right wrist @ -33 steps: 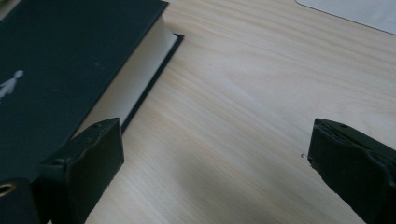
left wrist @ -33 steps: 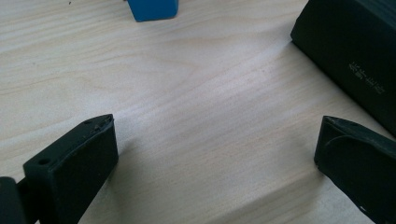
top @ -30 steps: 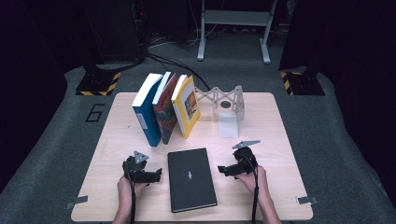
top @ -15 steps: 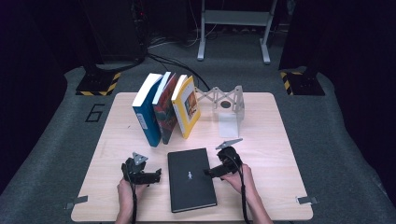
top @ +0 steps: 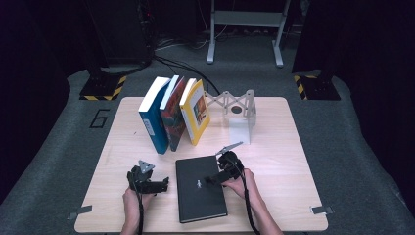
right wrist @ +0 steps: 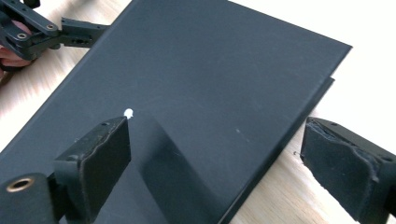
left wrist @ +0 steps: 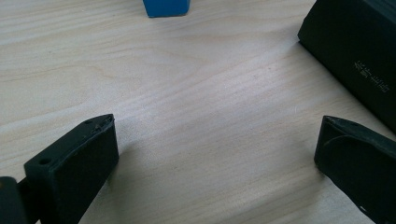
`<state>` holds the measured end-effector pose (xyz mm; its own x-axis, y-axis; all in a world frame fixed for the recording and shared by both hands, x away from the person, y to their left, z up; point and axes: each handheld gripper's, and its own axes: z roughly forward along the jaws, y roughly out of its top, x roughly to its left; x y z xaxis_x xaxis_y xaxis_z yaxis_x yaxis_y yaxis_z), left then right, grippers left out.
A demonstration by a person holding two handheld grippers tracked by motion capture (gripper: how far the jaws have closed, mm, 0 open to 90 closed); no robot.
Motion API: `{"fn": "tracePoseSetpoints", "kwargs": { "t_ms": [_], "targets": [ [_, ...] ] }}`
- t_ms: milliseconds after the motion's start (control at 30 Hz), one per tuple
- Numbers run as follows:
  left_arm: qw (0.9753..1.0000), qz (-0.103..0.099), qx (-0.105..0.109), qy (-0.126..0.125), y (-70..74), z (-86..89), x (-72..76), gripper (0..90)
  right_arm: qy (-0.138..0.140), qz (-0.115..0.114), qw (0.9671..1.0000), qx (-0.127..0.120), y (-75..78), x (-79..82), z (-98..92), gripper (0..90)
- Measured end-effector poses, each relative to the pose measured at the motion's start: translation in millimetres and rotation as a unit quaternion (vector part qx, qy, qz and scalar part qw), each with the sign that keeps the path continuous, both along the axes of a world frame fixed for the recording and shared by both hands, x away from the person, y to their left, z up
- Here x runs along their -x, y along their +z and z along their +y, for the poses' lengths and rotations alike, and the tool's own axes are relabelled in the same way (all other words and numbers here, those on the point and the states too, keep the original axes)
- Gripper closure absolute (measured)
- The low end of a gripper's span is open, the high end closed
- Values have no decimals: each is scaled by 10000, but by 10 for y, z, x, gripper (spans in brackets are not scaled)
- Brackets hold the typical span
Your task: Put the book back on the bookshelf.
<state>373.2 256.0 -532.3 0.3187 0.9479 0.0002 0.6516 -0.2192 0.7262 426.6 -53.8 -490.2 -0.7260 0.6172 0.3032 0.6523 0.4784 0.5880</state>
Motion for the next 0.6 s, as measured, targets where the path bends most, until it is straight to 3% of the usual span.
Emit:
{"fn": "tracePoseSetpoints", "kwargs": {
  "t_ms": [367, 600],
  "targets": [
    [10000, -1, 1, 1, 0, 0, 0, 0, -47, -247, 9997, -5, 94, 56, 28, 96],
    [10000, 0, -3, 1, 0, 0, 0, 0, -36, -354, 9993, -75, 151, -9, 36, 118]
  ]
}}
